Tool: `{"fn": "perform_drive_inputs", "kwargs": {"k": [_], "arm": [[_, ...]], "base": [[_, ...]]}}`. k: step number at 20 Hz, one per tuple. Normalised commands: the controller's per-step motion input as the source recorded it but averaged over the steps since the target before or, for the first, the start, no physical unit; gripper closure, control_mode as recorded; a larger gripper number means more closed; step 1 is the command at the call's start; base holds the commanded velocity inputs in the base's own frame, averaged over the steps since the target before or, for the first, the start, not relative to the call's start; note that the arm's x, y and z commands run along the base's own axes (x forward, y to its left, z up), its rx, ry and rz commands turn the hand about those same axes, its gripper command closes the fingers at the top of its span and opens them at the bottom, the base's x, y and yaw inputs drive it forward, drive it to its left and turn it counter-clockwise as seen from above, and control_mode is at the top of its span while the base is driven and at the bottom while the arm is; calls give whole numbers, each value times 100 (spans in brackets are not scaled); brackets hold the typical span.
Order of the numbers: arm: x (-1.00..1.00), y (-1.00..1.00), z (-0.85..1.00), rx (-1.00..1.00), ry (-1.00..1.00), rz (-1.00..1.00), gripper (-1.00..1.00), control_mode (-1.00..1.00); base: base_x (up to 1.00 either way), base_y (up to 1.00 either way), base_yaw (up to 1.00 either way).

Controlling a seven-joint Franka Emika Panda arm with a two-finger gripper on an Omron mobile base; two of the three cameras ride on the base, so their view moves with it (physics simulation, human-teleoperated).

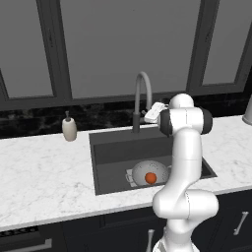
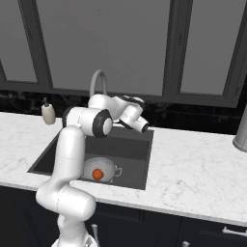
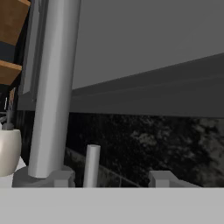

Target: Put the colander in the sink, put the orange in the colander, and turn on the sink faucet and pour water over the colander.

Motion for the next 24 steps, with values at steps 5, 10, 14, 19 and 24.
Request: {"fn": "perform_drive_inputs", "kwargs": {"k": [5,10,14,19,24], "arm": [[16,20,1,7,1,6,100,-100],[10,11,0,5,1,9,100,-100],[3,-2,0,1,10,2,100,-100],[0,-17,0,0,13,-3,100,-100],[1,0,0,5,4,-15,100,-100]], "base": [[0,0,0],[0,0,0],[0,0,0],[0,0,0],[0,0,0]]}}
